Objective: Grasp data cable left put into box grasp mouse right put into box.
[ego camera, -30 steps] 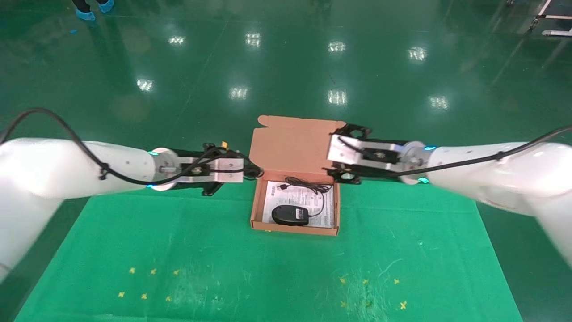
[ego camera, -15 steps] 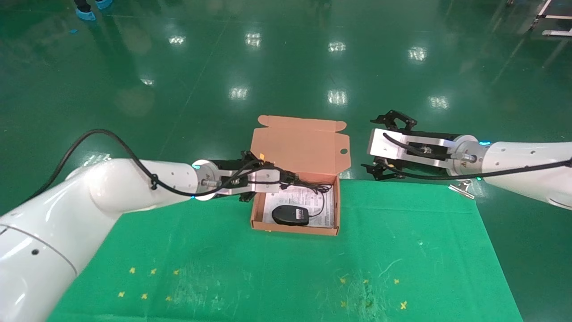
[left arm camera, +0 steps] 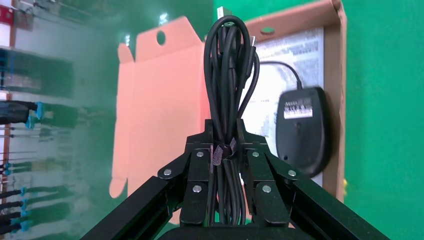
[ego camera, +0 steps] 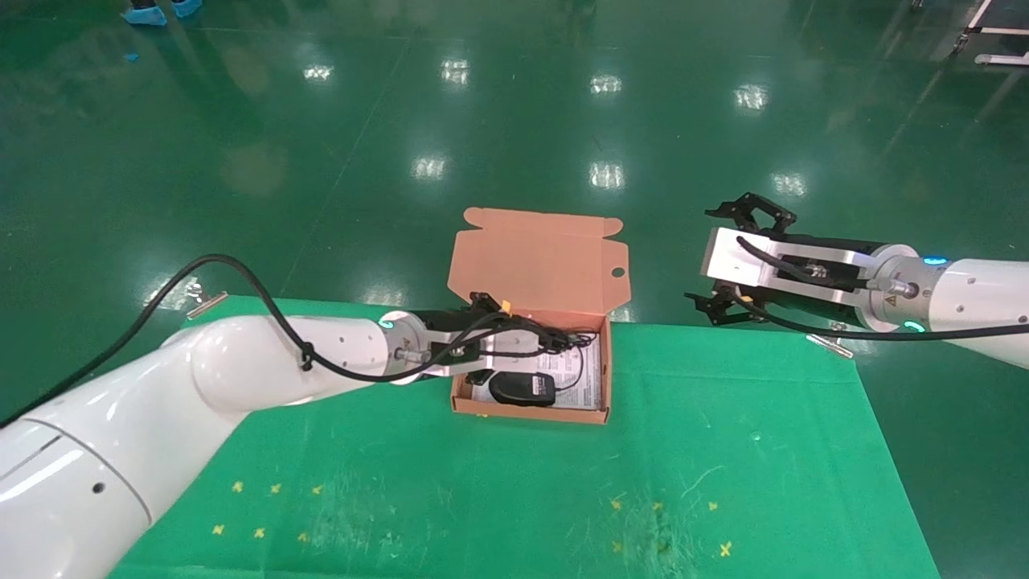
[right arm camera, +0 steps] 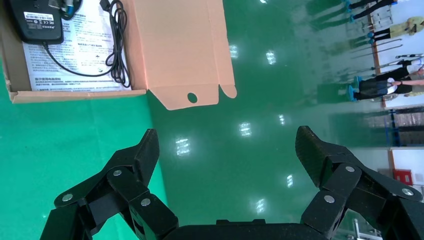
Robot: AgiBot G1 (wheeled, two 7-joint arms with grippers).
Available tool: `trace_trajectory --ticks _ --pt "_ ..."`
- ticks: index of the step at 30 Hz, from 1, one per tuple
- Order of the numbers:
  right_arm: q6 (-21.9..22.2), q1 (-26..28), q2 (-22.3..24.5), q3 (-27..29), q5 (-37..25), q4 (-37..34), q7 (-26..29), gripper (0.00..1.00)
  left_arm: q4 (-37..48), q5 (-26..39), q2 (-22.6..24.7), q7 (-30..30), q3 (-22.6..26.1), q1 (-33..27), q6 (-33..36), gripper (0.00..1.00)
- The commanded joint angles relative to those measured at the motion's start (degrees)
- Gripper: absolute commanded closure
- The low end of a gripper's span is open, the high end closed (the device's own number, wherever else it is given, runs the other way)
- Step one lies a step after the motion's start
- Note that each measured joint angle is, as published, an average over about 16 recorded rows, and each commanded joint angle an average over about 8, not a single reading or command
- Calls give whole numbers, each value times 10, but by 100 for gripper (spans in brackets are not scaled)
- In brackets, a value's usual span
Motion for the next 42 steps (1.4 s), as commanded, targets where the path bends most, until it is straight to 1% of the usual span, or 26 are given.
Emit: trace_trajectory --ticks 1,2,9,10,27,33,42 --pt "2 0 6 -2 -4 8 10 0 -3 -18 0 -1 16 -2 -6 100" --pt "2 -1 7 -2 -5 10 12 0 -3 -22 0 -1 21 -3 -7 93" --pt "4 -1 14 -4 -10 21 22 0 3 -47 0 -2 46 -8 -10 6" --pt "4 -1 14 -5 -11 21 23 0 3 -50 0 -2 48 -8 -10 0" --pt "3 -1 11 -4 -9 16 20 0 -2 -41 -4 -2 38 -7 -7 0" --pt "7 4 12 -2 -10 19 18 0 -22 -47 -24 -9 33 -16 -11 0" --pt "8 39 16 6 -25 47 1 0 -38 -39 -61 -39 20 -64 -39 0"
